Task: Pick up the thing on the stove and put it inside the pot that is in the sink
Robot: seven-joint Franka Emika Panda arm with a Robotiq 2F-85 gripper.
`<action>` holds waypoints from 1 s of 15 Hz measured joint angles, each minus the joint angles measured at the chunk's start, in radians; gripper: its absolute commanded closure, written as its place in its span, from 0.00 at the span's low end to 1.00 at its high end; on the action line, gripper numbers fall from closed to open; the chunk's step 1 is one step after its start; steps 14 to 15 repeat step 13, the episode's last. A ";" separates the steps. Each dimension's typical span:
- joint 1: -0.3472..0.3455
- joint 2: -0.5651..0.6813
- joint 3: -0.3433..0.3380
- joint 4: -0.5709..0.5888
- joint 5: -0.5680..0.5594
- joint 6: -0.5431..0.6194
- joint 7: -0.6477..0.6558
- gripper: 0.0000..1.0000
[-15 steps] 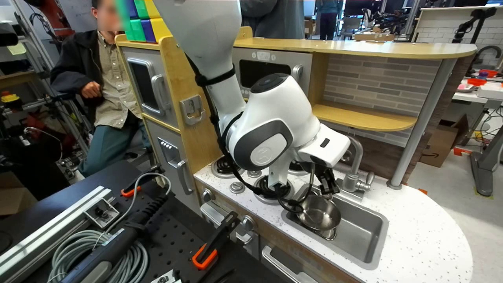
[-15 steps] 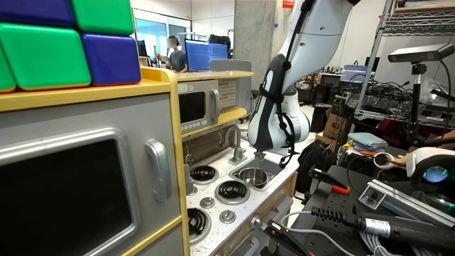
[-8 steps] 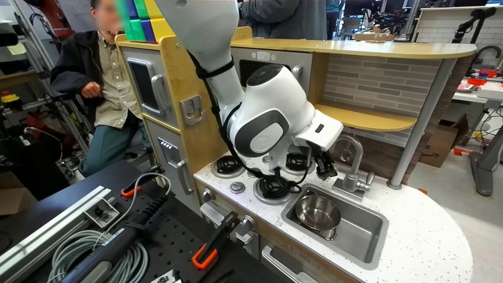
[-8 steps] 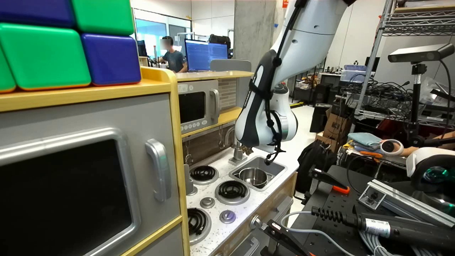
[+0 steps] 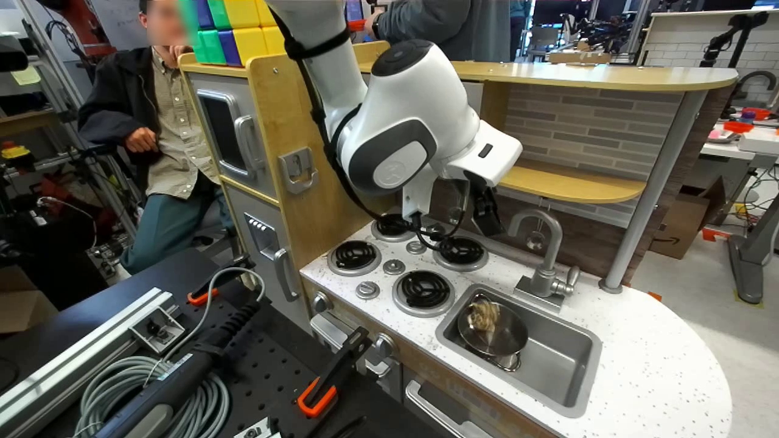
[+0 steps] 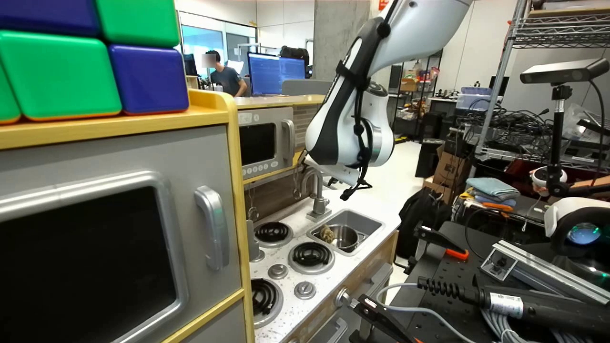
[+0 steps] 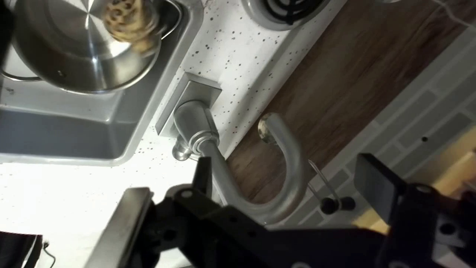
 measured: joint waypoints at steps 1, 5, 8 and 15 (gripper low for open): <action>-0.043 -0.033 0.042 -0.033 -0.026 0.000 0.001 0.00; -0.279 -0.143 0.252 -0.194 -0.134 -0.001 0.012 0.00; -0.498 -0.214 0.446 -0.321 -0.229 -0.008 0.047 0.00; -0.583 -0.248 0.521 -0.375 -0.274 -0.019 0.080 0.00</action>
